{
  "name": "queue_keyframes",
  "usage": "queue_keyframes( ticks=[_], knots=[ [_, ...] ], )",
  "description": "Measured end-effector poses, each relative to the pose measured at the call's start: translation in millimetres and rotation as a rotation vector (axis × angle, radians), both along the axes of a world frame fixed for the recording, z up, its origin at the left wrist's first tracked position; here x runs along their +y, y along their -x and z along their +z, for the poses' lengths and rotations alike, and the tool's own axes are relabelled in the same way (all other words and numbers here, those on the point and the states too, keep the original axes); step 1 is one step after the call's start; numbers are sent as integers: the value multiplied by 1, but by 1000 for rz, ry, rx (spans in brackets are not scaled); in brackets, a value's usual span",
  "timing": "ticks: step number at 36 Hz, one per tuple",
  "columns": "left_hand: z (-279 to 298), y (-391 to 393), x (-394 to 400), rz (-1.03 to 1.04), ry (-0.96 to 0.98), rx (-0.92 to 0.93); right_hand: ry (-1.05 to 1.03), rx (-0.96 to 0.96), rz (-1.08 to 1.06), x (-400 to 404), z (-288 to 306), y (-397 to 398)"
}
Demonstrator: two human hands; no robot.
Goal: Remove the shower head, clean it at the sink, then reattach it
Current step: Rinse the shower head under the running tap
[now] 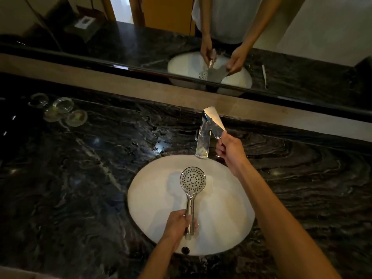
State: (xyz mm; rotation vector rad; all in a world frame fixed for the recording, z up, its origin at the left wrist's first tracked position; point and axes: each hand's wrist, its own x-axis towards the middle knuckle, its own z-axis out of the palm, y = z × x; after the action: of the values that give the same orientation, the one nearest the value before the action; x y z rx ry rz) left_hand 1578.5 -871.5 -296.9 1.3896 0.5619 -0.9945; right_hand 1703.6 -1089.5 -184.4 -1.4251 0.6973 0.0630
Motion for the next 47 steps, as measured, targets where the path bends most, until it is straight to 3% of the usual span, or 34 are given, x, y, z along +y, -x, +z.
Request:
queue_keyframes(
  ticks=[10,17,26,32,37,47],
  knots=[
    [-6,-15,-7,-34,-11,-8,-41,-43,-24,2,33,-14],
    [-8,-16,-9,-37,-16,1,21,10,132,-7,43,-10],
    [-24,-22,-8,-45,-20,0,-219,-33,20,-3,-4,8],
    [-31,-28,-8,-40,-21,6,11,204,63,4,-61,26],
    [-35,-29,-3,-52,10,-2,76,336,39,14,-98,39],
    [-38,-33,-4,-82,21,-17,-285,344,37,29,-129,52]
  ],
)
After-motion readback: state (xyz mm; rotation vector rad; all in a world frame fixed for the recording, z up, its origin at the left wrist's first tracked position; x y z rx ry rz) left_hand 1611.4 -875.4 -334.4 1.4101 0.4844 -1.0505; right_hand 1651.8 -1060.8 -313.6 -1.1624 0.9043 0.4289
